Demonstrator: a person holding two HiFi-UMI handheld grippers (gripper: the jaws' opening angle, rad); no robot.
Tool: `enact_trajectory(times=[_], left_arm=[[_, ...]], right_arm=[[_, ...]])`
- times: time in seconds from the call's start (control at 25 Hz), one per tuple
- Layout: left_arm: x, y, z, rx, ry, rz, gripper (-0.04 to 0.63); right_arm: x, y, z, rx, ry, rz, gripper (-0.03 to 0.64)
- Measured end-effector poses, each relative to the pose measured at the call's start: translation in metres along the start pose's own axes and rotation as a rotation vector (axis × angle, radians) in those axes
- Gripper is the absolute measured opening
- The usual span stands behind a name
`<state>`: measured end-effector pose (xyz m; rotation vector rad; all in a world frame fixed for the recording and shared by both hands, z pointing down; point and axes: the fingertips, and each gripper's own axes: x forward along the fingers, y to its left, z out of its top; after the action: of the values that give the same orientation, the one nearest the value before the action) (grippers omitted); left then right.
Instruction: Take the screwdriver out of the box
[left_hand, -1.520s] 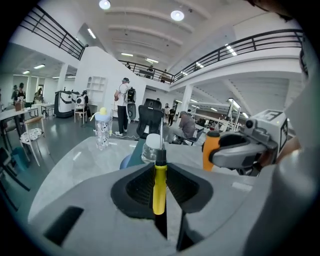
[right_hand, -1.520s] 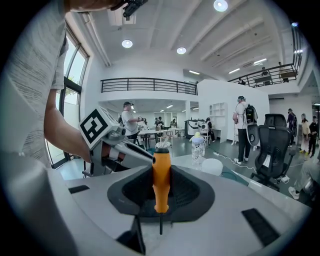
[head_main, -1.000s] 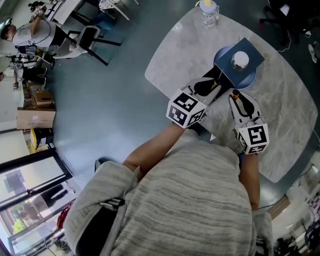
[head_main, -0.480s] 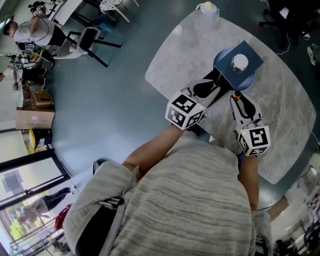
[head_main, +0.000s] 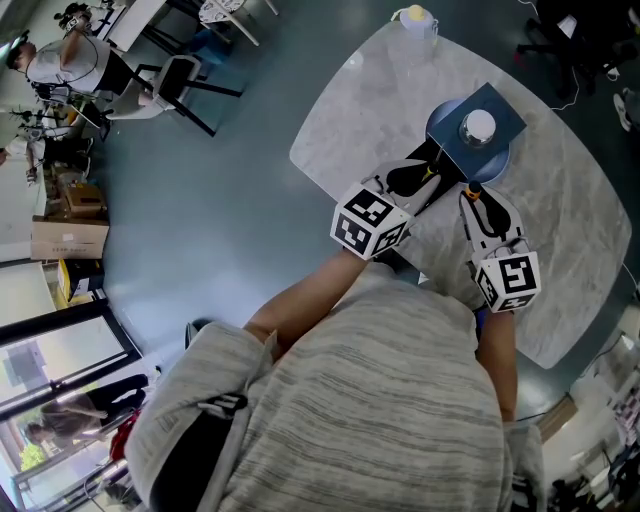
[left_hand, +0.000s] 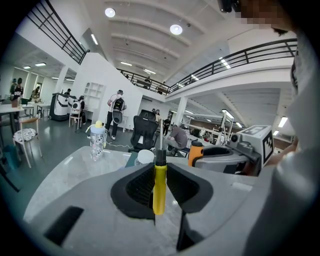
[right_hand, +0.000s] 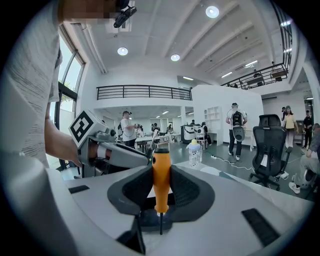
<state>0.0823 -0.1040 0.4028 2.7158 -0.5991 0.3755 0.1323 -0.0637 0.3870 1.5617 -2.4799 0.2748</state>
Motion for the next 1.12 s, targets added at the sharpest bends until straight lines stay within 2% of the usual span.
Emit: enact_trajectory(times=[1.12], left_arm=[[0.0008,0.0094,-0.0066,-0.027,0.017,0.015,0.086]], right_arm=[[0.0065,-0.0022,-0.0064,0.018,0.024,0.003,0.101]])
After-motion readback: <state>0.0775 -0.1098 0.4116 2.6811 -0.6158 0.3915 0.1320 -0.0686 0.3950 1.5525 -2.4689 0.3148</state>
